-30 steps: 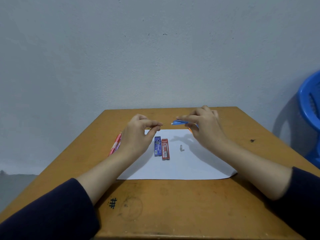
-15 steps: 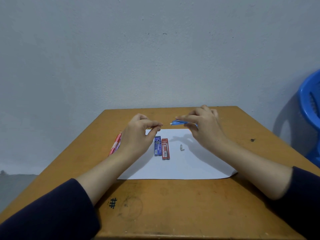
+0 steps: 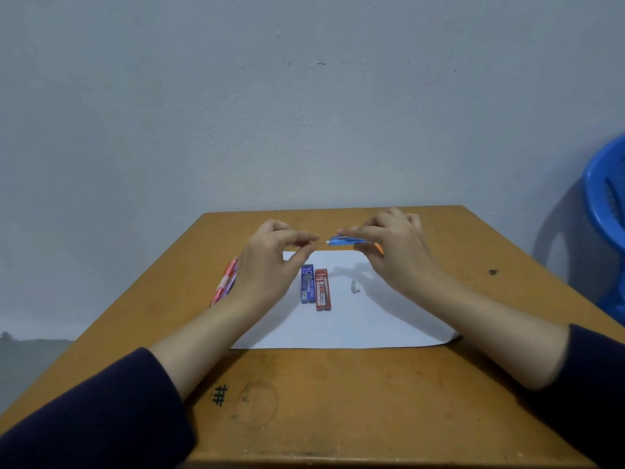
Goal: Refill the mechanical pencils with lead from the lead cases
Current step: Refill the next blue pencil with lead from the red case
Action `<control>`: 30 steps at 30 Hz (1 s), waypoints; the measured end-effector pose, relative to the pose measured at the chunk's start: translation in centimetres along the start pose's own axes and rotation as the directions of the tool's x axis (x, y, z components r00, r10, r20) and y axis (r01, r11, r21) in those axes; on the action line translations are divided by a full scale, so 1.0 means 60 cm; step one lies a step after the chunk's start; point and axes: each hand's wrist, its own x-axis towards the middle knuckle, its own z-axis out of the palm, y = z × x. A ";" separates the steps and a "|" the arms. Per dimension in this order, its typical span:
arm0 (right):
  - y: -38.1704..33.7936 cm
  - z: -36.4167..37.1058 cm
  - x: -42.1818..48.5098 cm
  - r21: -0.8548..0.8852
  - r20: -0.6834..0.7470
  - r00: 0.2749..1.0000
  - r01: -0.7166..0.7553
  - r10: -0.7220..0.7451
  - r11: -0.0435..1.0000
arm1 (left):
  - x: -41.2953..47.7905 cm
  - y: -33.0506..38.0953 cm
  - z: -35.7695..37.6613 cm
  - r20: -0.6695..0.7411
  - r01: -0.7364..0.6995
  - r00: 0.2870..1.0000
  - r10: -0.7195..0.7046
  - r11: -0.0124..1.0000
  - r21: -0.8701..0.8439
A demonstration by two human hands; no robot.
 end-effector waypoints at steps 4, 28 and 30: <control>-0.009 -0.004 -0.001 0.045 0.085 0.994 -0.070 0.066 0.997 | -0.002 0.006 -0.003 -0.022 -0.033 0.999 0.032 0.998 -0.051; -0.057 -0.028 -0.004 0.354 0.309 0.911 -0.378 0.275 0.855 | -0.004 0.019 0.001 -0.147 0.022 0.988 -0.053 0.979 -0.201; -0.058 -0.026 -0.005 0.389 0.299 0.910 -0.391 0.287 0.835 | -0.005 0.024 0.002 -0.115 0.078 0.987 -0.108 0.967 -0.242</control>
